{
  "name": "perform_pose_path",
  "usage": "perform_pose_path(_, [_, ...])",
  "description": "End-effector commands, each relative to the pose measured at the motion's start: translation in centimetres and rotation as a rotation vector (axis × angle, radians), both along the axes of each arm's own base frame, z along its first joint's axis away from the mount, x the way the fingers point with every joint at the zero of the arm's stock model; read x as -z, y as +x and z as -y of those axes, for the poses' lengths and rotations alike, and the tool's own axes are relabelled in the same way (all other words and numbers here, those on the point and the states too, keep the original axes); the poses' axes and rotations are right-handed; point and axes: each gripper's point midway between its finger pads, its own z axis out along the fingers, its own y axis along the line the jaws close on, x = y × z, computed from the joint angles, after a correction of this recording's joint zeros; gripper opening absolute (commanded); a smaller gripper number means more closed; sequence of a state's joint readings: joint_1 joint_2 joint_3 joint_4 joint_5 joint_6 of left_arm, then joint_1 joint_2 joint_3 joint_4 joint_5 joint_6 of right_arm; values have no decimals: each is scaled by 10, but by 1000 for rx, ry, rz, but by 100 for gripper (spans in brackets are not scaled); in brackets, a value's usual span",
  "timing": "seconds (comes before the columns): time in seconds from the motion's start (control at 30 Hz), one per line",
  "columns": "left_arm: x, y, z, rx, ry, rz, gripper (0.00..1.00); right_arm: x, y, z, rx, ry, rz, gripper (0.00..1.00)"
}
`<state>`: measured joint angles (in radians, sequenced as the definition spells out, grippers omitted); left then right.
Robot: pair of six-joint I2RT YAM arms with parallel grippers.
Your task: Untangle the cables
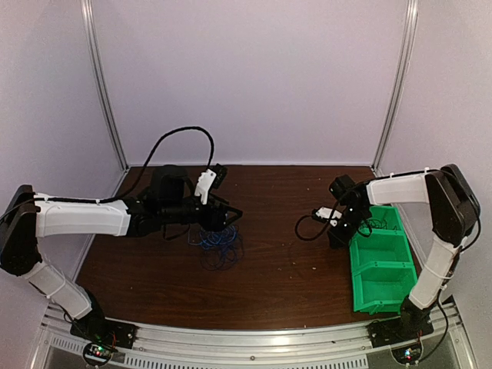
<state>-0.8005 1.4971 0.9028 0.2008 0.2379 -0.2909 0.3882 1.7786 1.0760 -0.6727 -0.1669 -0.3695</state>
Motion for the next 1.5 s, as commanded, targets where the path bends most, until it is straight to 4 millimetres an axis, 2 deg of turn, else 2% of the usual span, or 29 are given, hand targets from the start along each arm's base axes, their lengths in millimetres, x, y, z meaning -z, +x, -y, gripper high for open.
perform_pose_path(0.0, [-4,1,1,-8,-12,17,67,2,12,4,44,6,11,21])
perform_pose_path(0.27, [2,3,2,-10,-6,6,67,6,24,12,67,-36,43,17])
perform_pose_path(0.37, [1,3,3,-8,-7,7,67,1,35,18,90,-73,100,25])
perform_pose_path(0.47, [1,4,5,-8,-5,7,67,-2,39,22,100,-94,122,25])
perform_pose_path(0.77, [7,5,9,1,-6,-11,66,-11,42,24,117,-99,143,23])
perform_pose_path(0.87, [10,6,10,0,-4,-19,66,-16,45,26,125,-110,170,26])
perform_pose_path(0.97, [12,7,12,3,-2,-32,66,-5,38,22,118,-97,109,28])
perform_pose_path(1.1, [2,11,15,5,0,-17,66,9,33,17,117,-81,52,17])
perform_pose_path(1.2, [-3,13,16,-2,1,-13,66,10,31,10,107,-43,17,0])
perform_pose_path(1.27, [-5,12,16,1,1,-13,66,2,33,7,105,-21,33,0])
perform_pose_path(1.33, [-5,13,14,-8,3,-12,66,-18,39,6,101,-10,82,0])
perform_pose_path(1.47, [-4,12,11,-16,10,-11,66,-85,54,12,121,42,237,0])
